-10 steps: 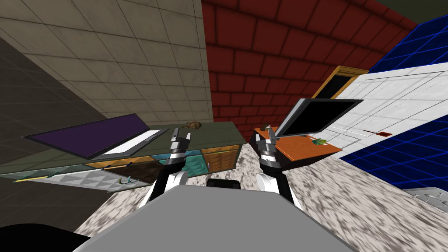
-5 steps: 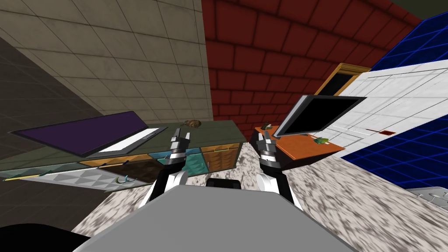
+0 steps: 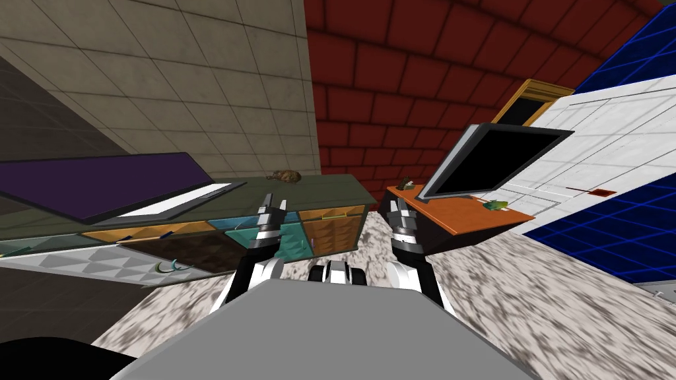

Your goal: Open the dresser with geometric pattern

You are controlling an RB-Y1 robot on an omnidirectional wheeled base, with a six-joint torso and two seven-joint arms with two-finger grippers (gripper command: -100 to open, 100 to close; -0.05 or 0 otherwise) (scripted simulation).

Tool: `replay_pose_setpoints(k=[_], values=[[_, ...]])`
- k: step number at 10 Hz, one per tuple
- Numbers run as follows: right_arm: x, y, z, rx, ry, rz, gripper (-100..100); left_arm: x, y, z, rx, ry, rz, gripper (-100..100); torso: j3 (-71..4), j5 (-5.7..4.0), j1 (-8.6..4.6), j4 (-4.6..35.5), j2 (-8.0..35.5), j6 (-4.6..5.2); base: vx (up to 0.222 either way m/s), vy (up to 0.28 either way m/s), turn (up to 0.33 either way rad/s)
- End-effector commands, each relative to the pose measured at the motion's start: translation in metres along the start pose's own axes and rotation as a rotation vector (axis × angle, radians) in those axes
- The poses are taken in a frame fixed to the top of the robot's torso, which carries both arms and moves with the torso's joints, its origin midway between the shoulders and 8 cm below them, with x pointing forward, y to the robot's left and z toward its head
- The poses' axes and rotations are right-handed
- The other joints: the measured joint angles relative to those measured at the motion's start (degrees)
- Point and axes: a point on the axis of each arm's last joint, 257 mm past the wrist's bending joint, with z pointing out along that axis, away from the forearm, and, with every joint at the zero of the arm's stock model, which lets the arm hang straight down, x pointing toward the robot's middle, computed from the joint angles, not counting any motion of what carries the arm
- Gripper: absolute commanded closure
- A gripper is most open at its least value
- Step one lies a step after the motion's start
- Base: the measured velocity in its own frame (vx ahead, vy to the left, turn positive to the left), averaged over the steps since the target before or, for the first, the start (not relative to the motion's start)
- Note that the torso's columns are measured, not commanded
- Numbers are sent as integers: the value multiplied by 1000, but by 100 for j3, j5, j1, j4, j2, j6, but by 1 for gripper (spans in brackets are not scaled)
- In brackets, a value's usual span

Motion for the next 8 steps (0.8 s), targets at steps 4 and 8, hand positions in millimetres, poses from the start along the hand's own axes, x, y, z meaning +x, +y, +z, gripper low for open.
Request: replay_pose_setpoints(k=[4, 8], values=[[0, 0, 0, 1, 0, 0, 0, 2, 20, -7, -5, 64, 37, -100, -539, -1, -2, 266, 263, 0, 18, -45, 11], [0, 0, 0, 1, 0, 0, 0, -2, 38, -16, -1, 82, 49, -100, -538, -1, -2, 268, 266, 0, 25, -63, 14]])
